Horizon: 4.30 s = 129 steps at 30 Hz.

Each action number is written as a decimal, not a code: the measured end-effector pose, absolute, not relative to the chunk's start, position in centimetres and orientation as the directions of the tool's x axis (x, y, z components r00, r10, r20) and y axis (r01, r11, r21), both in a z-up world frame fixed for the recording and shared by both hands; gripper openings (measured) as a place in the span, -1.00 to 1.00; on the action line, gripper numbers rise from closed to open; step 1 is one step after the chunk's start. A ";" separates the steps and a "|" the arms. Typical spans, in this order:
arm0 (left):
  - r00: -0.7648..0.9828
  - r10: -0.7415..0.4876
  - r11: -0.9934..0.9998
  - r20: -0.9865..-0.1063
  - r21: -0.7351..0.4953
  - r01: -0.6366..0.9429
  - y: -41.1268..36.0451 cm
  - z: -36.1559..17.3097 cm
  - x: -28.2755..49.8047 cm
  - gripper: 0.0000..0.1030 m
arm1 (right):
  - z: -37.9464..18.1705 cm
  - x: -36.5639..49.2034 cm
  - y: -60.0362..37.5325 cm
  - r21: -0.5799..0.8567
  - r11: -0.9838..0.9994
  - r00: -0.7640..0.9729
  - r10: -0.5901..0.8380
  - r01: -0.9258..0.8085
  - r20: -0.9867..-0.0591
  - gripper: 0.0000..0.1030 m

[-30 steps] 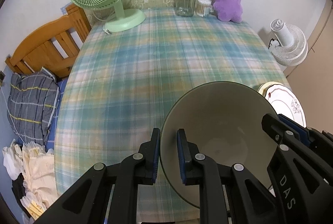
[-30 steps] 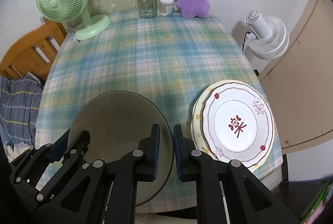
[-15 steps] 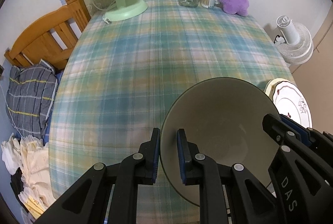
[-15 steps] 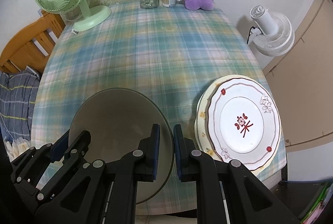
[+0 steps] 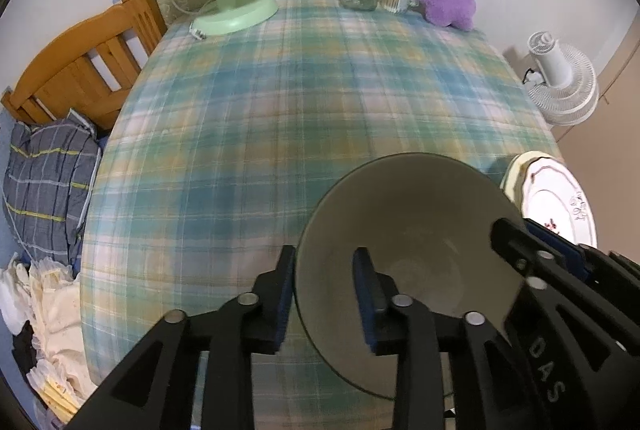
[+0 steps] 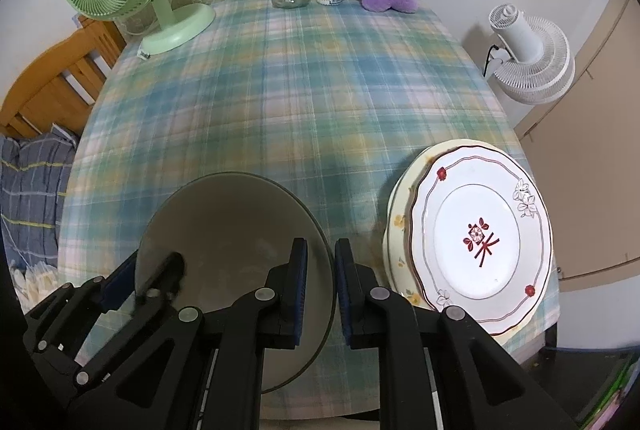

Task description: Organize plates and bowls

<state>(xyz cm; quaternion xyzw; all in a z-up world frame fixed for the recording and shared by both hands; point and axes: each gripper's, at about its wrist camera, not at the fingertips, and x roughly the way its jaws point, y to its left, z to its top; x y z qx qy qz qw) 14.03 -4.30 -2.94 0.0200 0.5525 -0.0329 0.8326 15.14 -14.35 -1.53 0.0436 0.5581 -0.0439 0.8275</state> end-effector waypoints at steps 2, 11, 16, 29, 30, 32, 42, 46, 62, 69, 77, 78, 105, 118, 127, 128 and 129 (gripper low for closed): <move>0.399 -0.041 0.996 -0.916 -0.005 0.090 -4.4 -2.4 13.8 -0.22 | -1.2 15.2 -14.4 0.033 0.994 0.383 -0.011 0.108 -0.924 -0.63; 0.404 -0.065 0.994 -0.913 -0.023 0.107 -3.6 -2.0 13.3 0.45 | -0.4 14.3 -15.7 0.074 0.991 0.402 0.022 0.116 -0.916 0.28; 0.404 -0.060 0.997 -0.913 -0.032 0.075 -3.8 -2.5 12.8 0.52 | -1.4 14.6 -16.7 0.106 0.989 0.373 0.060 0.103 -0.926 0.29; 0.315 0.013 0.999 -0.949 -0.003 -0.050 -4.2 -5.1 13.4 0.53 | -6.0 16.7 -18.3 0.275 0.960 0.271 0.252 0.051 -0.929 0.24; 0.308 0.013 0.999 -0.951 -0.004 -0.054 -4.2 -5.3 13.4 0.53 | -6.2 16.9 -18.2 0.277 0.960 0.266 0.255 0.045 -0.930 0.18; 0.300 0.013 0.998 -0.954 -0.004 -0.057 -4.1 -5.6 13.6 0.53 | -6.5 17.1 -18.0 0.275 0.961 0.252 0.257 0.037 -0.933 0.10; 0.292 -0.047 0.999 -0.955 -0.046 0.008 -3.2 -6.4 15.0 0.53 | -7.3 18.1 -16.6 0.296 0.954 0.224 0.279 0.046 -0.934 -0.26; 0.271 -0.099 0.995 -0.957 -0.094 0.033 -2.8 -6.9 15.5 0.53 | -7.2 18.0 -16.5 0.288 0.955 0.223 0.266 0.075 -0.938 -0.26; 0.262 -0.287 0.957 -0.922 -0.267 0.111 -3.4 -7.2 15.4 -0.11 | -7.0 17.9 -16.3 0.255 0.962 0.244 0.225 0.101 -0.943 -0.24; 0.265 -0.278 0.960 -0.923 -0.260 0.100 -3.4 -7.1 15.3 -0.13 | -7.0 17.9 -16.1 0.244 0.964 0.246 0.213 0.103 -0.946 -0.23; 0.230 -0.289 0.957 -0.929 -0.279 0.075 -3.0 -6.7 14.7 -0.13 | -6.4 17.4 -15.7 0.221 0.970 0.240 0.192 0.102 -0.952 -0.23; 0.231 -0.287 0.958 -0.930 -0.276 0.081 -2.9 -6.5 14.6 -0.13 | -6.3 17.3 -15.7 0.218 0.971 0.237 0.189 0.102 -0.953 -0.23; 0.340 -0.238 0.971 -0.910 -0.231 0.060 -8.6 0.1 13.2 -0.13 | 0.2 15.7 -20.4 0.274 0.957 0.315 0.233 0.091 -0.920 -0.24; 0.387 -0.238 0.968 -0.891 -0.248 0.023 -14.4 0.9 13.1 -0.13 | 1.8 16.0 -26.4 0.262 0.964 0.343 0.233 0.038 -0.910 -0.24; 0.390 -0.233 0.968 -0.891 -0.253 0.002 -18.4 0.2 12.7 -0.13 | 1.6 15.8 -30.3 0.255 0.967 0.341 0.235 0.013 -0.910 -0.24; 0.389 -0.234 0.967 -0.891 -0.253 0.002 -18.7 0.1 12.6 -0.13 | 1.5 15.7 -30.8 0.254 0.967 0.339 0.235 0.013 -0.911 -0.24; 0.386 -0.236 0.967 -0.892 -0.255 0.003 -19.1 -0.1 12.6 -0.13 | 1.4 15.7 -31.2 0.254 0.967 0.337 0.235 0.013 -0.912 -0.24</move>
